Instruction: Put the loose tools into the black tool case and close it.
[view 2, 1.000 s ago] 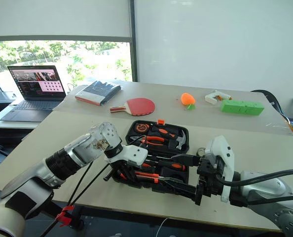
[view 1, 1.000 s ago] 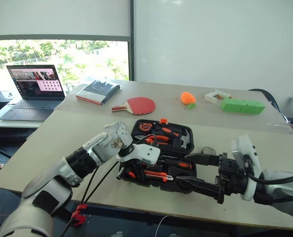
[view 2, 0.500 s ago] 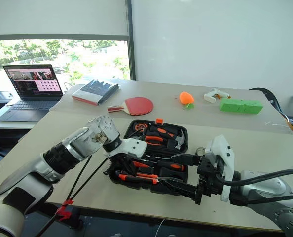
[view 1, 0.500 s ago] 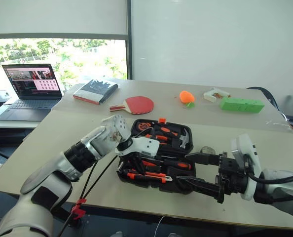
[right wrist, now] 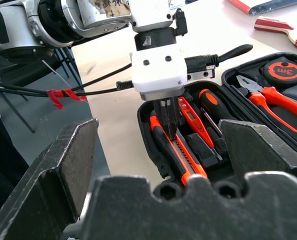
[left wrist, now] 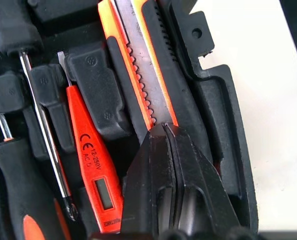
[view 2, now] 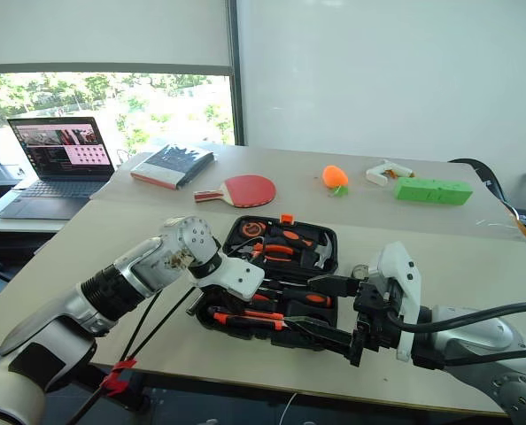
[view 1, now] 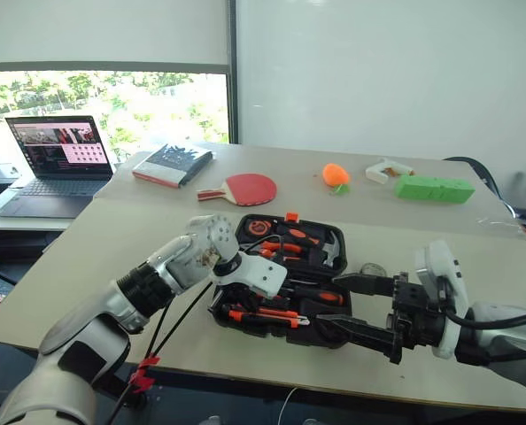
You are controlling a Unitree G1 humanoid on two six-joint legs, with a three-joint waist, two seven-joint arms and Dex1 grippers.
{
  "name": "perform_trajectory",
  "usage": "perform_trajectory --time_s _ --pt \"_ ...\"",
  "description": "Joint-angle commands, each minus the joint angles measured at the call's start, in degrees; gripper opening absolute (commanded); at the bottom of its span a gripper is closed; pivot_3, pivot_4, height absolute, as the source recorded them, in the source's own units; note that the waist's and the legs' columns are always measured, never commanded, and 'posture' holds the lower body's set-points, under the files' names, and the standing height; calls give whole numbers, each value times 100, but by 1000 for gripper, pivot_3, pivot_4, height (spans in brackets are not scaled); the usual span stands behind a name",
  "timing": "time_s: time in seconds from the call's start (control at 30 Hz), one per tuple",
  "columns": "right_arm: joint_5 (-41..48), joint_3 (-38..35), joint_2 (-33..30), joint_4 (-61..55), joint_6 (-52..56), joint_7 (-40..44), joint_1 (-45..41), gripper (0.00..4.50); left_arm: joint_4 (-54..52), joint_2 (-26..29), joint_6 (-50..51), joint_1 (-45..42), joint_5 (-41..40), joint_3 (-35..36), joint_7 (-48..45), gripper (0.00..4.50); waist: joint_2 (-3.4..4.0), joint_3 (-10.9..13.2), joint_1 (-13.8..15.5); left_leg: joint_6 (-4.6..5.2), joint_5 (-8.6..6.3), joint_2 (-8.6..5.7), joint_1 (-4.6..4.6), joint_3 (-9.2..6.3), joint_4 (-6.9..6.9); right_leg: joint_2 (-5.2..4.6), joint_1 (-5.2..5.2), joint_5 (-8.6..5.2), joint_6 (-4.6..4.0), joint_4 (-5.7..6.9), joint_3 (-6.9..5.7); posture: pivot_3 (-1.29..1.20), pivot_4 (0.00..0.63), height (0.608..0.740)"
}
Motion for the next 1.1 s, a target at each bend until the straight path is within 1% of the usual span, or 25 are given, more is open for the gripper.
perform_trajectory --time_s 0.03,0.2,0.3,0.43,0.5,0.8,1.1 --pt "57 -118 -22 -101 -140 -23 -44 4500 119 -48 -15 221 265 -177 -26 63 1 -2 -2 0 0 0 1 0 1 0 1 0 0 0 0 0 150 736" --pt "38 -121 -25 -89 -141 -15 -25 4500 215 -202 218 15 109 166 -93 63 7 -7 2 0 0 0 2 -1 1 0 2 0 1 0 1 0 150 736" --pt "3 -76 -12 -65 -147 -10 -60 4500 156 -251 696 -281 -299 469 -268 63 6 -6 5 0 0 -3 -2 -1 3 -1 -1 0 2 0 1 0 150 736" --pt "-25 -56 -12 -45 -150 14 -82 4500 -17 -118 975 -464 -718 445 -283 63 2 -2 -8 0 0 -1 -24 -7 6 1 -23 1 3 1 1 0 150 736" --pt "-36 -48 -13 -37 -148 27 -92 4500 -173 45 888 -417 -784 303 -283 63 2 -2 -8 1 0 -2 -24 -11 1 1 -24 -2 5 0 1 0 150 736" --pt "-23 -76 -27 -47 -132 31 -77 4500 -299 142 449 -14 -320 63 -276 63 1 -1 -16 1 0 -4 -18 -13 -6 0 -19 -4 4 -2 4 0 150 736" --pt "-45 -65 3 -68 -141 -10 -45 4500 -283 114 104 172 -6 -44 -277 63 3 -3 -14 1 0 -5 -11 -10 -7 -1 -14 -4 4 -1 4 0 150 736"
